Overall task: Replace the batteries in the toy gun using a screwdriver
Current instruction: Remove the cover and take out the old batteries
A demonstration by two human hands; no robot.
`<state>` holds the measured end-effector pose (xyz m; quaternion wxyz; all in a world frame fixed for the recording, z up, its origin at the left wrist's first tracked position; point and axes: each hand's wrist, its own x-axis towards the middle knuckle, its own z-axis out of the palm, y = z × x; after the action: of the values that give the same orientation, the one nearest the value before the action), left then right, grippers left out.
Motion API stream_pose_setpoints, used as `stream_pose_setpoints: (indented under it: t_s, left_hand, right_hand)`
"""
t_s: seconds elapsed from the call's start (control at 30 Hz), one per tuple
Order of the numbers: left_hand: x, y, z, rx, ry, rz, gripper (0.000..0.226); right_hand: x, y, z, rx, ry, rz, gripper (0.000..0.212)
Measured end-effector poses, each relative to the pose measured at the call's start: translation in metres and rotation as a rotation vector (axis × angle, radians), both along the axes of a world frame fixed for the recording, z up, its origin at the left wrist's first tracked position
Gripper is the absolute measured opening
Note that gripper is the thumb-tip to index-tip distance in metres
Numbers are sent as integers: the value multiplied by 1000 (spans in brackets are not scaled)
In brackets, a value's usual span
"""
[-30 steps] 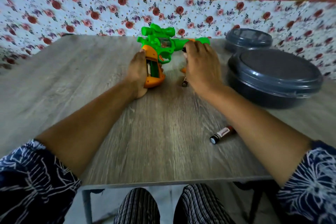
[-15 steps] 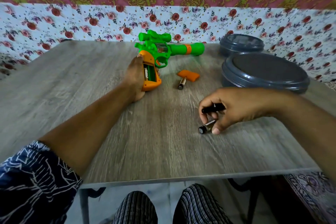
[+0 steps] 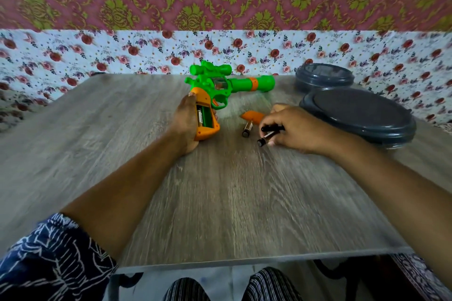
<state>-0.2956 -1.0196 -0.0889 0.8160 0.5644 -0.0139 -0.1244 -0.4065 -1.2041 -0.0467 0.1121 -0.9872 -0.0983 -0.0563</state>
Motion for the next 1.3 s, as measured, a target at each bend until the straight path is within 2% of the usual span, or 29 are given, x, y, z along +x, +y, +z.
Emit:
stream_pose_setpoints:
  t_s: [0.13,0.37,0.43,0.53,0.63,0.73,0.87,0.93,1.03,1.07,1.17,1.23,1.3]
  left_hand:
    - [4,0,-2,2,2,-1,52]
    - [9,-1,-6,7,0,8,52]
    - [9,-1,-6,7,-12,11,50]
    - [9,0,-6,4,-7,8,47]
    - [10,0,-5,28,-21,0,36]
    - [10,0,-5,40,-61,3,33]
    - [13,-2,-9,35,-108,-19,31]
    - [13,-1,-9,38,-88,-16,38]
    - [14,-2,-11,63,-81,-15,43]
    - [15,-2,-11,63,-89,-14,41]
    - [16,-3,-13,46,-112,-16,35]
    - [16,-4,-15,50,-120,-13,34]
    - [16,-5,-15,55,-131,-16,32]
  right_hand:
    - [19,-2,-13,1,-69,-19,34]
    - [29,-7,-16,19,-81,-13,27]
    - [31,-4,-12,149,-170,0,18]
    - [35,12,2,399,-270,-5,23]
    - [45,38,16,576,-279,21,28]
    - [60,65,17,876,-231,44,23]
    - [75,84,-6,995,-276,4,19]
    - [73,85,-17,968,-365,-20,20]
    - [71,81,-19,814,-491,14,43]
    - [72,80,-18,740,-501,37,43]
    - [76,81,-22,460,-460,99,17]
    - [76,81,-27,365,-410,113,22]
    - [76,82,-27,360,-404,100,26]
